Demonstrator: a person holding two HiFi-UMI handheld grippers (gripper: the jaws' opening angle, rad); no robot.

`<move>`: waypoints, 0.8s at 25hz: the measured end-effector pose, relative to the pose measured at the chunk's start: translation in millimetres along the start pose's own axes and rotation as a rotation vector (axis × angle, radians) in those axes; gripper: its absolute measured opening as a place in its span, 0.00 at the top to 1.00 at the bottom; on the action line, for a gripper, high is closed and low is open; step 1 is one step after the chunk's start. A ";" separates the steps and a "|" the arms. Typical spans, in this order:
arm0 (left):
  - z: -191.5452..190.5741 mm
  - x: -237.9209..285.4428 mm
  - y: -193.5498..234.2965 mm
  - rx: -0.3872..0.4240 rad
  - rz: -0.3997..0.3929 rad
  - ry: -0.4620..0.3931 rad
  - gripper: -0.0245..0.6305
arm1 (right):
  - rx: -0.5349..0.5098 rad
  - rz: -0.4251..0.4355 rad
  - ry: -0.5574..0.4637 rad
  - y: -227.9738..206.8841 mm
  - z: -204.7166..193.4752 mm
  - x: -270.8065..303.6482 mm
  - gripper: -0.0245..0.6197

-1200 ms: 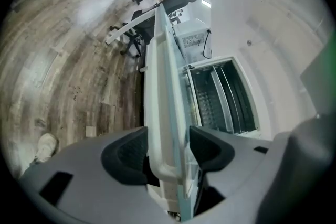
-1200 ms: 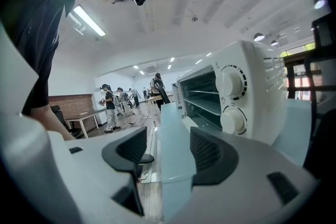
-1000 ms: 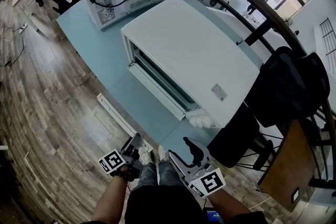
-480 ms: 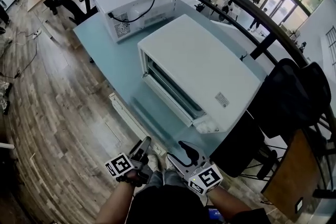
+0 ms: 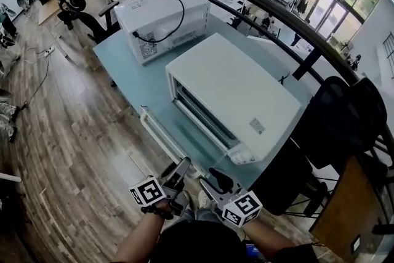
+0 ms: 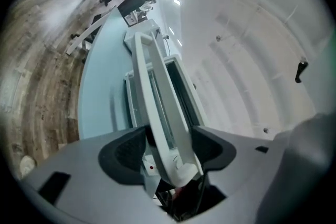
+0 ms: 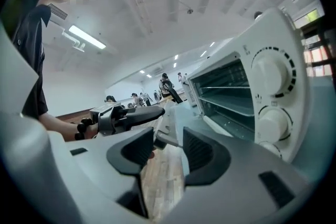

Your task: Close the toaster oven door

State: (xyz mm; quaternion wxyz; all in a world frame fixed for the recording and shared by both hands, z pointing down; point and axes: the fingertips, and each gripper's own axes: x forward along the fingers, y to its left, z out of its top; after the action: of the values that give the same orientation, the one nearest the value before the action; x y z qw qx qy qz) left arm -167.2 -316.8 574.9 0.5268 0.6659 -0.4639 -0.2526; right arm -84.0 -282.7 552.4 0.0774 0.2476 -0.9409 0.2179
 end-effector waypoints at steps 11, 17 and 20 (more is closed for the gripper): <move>9.7 18.8 -22.8 0.007 -0.059 0.022 0.73 | -0.018 -0.074 -0.058 -19.9 29.9 -7.7 0.68; 10.3 35.7 -44.1 -0.105 -0.157 0.018 0.74 | -0.042 -0.120 -0.074 -31.4 41.2 -10.5 0.67; 13.6 46.9 -57.9 -0.168 -0.223 0.010 0.76 | -0.027 -0.152 -0.098 -39.8 50.9 -13.6 0.67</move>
State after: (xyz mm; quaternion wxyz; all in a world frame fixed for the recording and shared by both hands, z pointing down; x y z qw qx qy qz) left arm -137.4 -363.8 523.6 0.5515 0.6683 -0.3617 -0.3441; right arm -54.3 -330.8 518.3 0.0506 0.3275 -0.9249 0.1863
